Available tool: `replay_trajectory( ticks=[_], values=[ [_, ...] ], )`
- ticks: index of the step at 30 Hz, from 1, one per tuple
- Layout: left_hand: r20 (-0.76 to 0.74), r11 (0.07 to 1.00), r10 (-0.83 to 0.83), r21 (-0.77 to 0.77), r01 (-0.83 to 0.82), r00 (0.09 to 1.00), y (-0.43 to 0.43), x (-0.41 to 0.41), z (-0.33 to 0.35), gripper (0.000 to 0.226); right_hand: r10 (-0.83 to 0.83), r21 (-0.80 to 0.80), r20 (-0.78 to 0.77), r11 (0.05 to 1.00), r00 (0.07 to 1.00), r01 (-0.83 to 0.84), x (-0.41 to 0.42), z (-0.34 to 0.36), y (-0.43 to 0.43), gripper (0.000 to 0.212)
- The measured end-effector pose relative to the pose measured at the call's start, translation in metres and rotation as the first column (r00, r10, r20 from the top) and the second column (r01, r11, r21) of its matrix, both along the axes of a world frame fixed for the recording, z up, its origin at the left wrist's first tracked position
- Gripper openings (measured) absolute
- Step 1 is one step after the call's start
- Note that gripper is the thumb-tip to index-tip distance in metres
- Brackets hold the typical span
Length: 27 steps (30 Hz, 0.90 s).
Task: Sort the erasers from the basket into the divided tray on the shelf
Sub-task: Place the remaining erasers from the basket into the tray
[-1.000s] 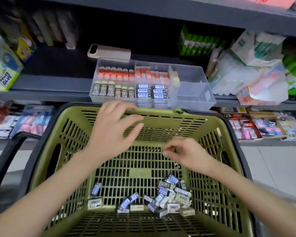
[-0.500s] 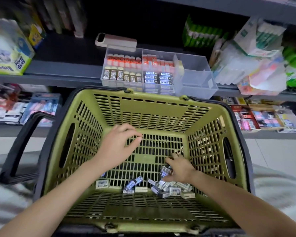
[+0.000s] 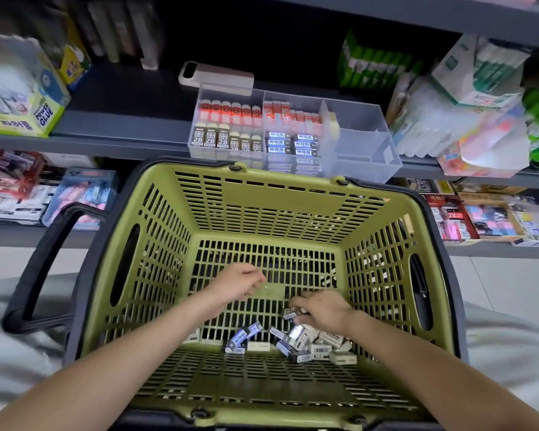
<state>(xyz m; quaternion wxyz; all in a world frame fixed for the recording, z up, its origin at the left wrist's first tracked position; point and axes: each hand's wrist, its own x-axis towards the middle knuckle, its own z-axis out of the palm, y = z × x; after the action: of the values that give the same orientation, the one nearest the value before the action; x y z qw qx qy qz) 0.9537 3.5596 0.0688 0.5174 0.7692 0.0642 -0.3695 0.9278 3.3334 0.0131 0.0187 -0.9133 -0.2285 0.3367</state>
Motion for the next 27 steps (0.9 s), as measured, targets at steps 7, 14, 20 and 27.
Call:
replay_trajectory(
  ticks=[7,14,20,27],
  values=[
    [-0.24,0.989,0.131,-0.039,-0.145,0.962,0.0,-0.003,-0.018,0.013,-0.232,0.14,-0.167,0.957,0.958,0.256,-0.002,0.002,0.003,0.039],
    [-0.777,0.779,0.123,-0.309,-0.545,0.617,-0.009,0.002,-0.013,0.048,-0.411,0.562,-0.293,0.656,0.863,0.503,0.022,0.057,0.043,0.012],
    [-0.845,0.651,0.013,-0.398,-0.646,0.534,-0.007,0.003,-0.004,0.048,-0.236,0.479,-0.682,0.571,0.692,0.667,0.032,0.106,0.04,0.043],
    [-0.792,0.659,-0.035,-0.477,-0.581,0.61,-0.004,0.004,-0.003,0.017,-0.592,0.285,-0.469,0.602,0.656,0.746,0.026,0.083,-0.008,0.034]
  ],
)
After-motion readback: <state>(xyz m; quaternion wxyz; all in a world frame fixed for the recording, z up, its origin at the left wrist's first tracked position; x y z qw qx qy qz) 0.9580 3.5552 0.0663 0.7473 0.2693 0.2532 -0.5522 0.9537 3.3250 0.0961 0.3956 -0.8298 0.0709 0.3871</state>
